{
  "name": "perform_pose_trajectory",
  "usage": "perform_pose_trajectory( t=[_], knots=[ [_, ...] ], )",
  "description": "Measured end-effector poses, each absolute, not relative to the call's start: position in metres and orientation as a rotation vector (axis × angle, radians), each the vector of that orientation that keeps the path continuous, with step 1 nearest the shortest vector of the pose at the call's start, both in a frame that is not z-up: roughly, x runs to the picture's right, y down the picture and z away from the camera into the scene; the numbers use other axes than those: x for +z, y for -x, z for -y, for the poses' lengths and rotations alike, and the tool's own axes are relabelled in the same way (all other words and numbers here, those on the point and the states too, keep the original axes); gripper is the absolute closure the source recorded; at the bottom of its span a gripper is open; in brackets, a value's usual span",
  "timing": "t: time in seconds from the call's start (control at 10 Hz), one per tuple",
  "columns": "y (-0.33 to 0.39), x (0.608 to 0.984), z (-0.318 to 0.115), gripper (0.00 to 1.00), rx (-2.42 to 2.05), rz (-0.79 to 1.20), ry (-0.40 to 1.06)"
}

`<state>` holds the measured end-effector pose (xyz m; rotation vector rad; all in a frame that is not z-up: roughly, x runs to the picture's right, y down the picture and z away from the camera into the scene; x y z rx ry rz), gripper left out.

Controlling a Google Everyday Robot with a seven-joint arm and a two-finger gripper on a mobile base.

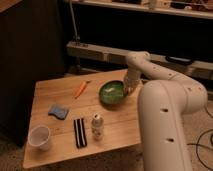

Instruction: Drag the ceramic bowl in a circle

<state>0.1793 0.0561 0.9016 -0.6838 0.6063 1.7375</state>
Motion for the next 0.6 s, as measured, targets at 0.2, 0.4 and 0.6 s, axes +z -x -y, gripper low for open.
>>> perform_pose_trajectory(
  t=[0.2, 0.4, 0.6],
  knots=[
    [-0.196, 0.872, -0.083, 1.0, 1.743, -0.594, 0.708],
    [-0.2, 0.852, -0.094, 1.0, 1.708, -0.548, 0.738],
    [-0.187, 0.84, -0.102, 1.0, 1.657, -0.525, 0.77]
  ],
)
